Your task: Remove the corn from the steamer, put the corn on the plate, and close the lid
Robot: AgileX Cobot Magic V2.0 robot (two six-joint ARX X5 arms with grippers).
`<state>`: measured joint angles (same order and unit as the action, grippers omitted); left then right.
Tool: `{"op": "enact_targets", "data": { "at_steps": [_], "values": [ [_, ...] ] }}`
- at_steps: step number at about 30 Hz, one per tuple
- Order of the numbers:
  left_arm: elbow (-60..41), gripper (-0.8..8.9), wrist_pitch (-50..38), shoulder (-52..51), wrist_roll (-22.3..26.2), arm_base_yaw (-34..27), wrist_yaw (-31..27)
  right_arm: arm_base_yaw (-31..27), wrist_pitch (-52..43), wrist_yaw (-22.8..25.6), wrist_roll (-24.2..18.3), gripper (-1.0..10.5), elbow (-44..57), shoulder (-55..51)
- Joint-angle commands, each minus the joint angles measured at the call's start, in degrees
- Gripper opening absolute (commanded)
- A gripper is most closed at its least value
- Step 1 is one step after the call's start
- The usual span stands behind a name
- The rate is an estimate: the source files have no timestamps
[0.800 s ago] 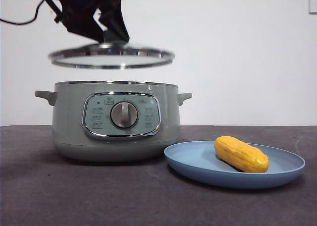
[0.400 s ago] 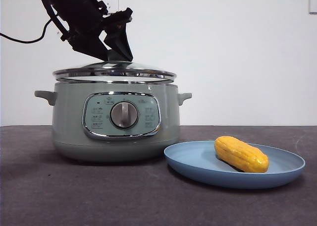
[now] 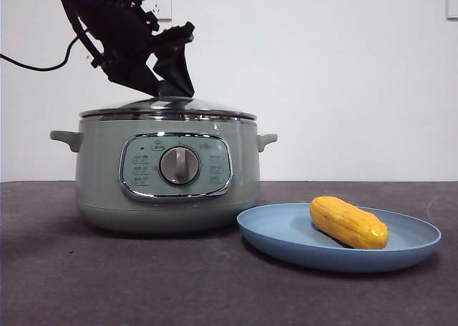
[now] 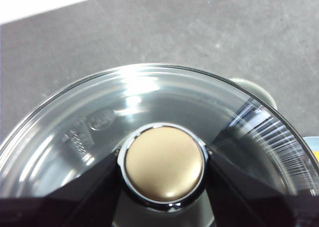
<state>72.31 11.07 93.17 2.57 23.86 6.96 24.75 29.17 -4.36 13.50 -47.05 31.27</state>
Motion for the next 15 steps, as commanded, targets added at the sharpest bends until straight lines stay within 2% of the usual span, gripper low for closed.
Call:
{"op": "enact_targets", "data": {
  "at_steps": [1,15],
  "values": [
    [0.5,-0.08,-2.7,-0.2,0.7,0.1,-0.3,0.1,-0.2,0.0,-0.5,5.4,-0.1,-0.2],
    [0.5,0.12,0.2,-0.2,0.5,0.1,-0.9,0.1,-0.2,-0.2,-0.5,5.4,-0.1,-0.2]
  ]
}}
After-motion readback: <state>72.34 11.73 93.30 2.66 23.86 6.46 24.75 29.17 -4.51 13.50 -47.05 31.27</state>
